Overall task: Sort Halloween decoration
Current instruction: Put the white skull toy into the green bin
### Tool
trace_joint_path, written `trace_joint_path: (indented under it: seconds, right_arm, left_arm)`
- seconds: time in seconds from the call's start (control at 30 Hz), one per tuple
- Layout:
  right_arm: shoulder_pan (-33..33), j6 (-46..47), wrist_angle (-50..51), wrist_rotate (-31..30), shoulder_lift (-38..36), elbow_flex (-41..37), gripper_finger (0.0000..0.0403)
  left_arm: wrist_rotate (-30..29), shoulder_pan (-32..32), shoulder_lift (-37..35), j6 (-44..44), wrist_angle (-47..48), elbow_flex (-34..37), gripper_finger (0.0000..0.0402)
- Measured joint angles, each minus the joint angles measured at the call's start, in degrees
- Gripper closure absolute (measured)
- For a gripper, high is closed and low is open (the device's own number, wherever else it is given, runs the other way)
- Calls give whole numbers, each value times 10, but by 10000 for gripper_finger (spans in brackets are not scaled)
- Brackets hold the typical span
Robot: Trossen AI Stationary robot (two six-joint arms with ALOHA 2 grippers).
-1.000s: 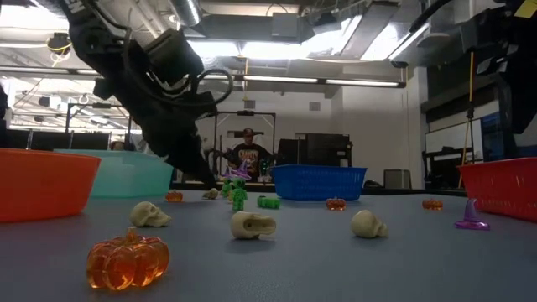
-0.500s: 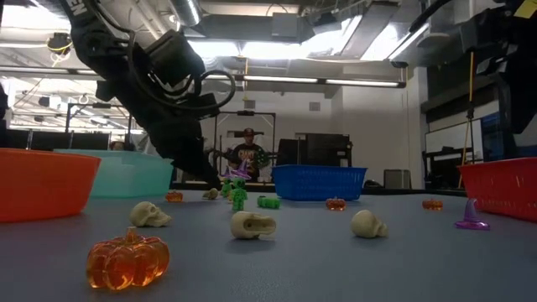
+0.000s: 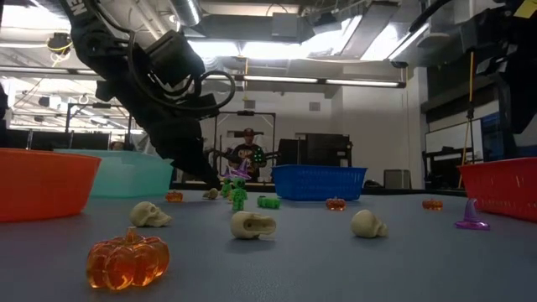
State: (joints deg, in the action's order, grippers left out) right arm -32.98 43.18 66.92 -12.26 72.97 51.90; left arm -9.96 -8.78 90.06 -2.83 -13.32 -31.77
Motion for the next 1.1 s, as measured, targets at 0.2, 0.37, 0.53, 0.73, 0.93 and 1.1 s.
trace_joint_path:
  seconds: [0.2, 0.37, 0.53, 0.73, 0.93, 1.1]
  right_arm:
    - [0, 0, 0, 1, 0, 0, 182]
    - [0, 0, -3, 2, 0, 0, 182]
    - [0, 0, -15, 2, 0, 0, 182]
    - [0, 0, -17, -1, 0, 0, 182]
    - [0, 0, -17, -1, 0, 0, 182]
    - [0, 0, -20, -1, 0, 0, 182]
  left_arm:
    - [0, -2, 9, 0, -1, 0, 258]
    - [1, -10, 42, -1, -8, 0, 258]
    - [7, -14, 50, -2, -11, -1, 258]
    - [7, -13, 50, -2, -10, -1, 268]
    - [7, -13, 51, -1, -8, -1, 296]
    - [8, -13, 51, 0, -6, -1, 315]
